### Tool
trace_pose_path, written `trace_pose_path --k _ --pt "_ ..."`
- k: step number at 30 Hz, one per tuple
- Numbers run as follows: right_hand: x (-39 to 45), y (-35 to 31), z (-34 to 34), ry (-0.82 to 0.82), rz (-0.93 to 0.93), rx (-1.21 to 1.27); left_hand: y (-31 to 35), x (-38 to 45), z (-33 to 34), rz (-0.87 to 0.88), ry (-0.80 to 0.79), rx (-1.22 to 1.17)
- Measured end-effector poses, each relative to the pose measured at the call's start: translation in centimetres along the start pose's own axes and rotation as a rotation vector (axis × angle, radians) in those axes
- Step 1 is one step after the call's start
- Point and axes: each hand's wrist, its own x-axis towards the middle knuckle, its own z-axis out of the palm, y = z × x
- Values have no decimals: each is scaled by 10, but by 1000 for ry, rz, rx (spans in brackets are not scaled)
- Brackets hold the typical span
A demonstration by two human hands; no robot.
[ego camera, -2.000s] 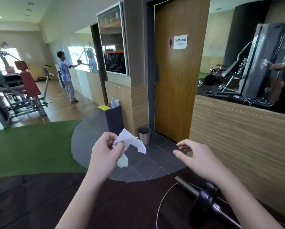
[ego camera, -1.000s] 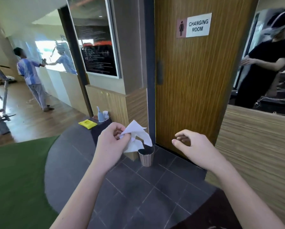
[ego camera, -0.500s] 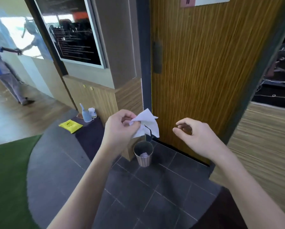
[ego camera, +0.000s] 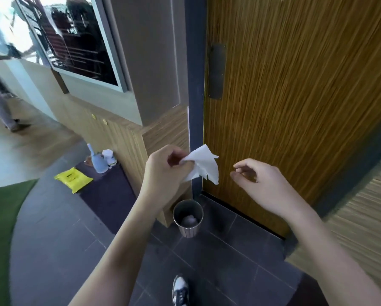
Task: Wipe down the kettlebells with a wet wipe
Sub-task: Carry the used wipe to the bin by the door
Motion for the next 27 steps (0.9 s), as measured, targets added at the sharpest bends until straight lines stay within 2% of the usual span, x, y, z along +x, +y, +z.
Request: trace_pose_path --k 9,18,27 --pt "157 27 46 35 72 50 -75 162 37 -6 -145 32" --pt "260 77 107 -63 202 140 -165 236 74 -215 -247 58" --pt "304 211 225 -198 374 119 -370 222 137 -540 -290 267"
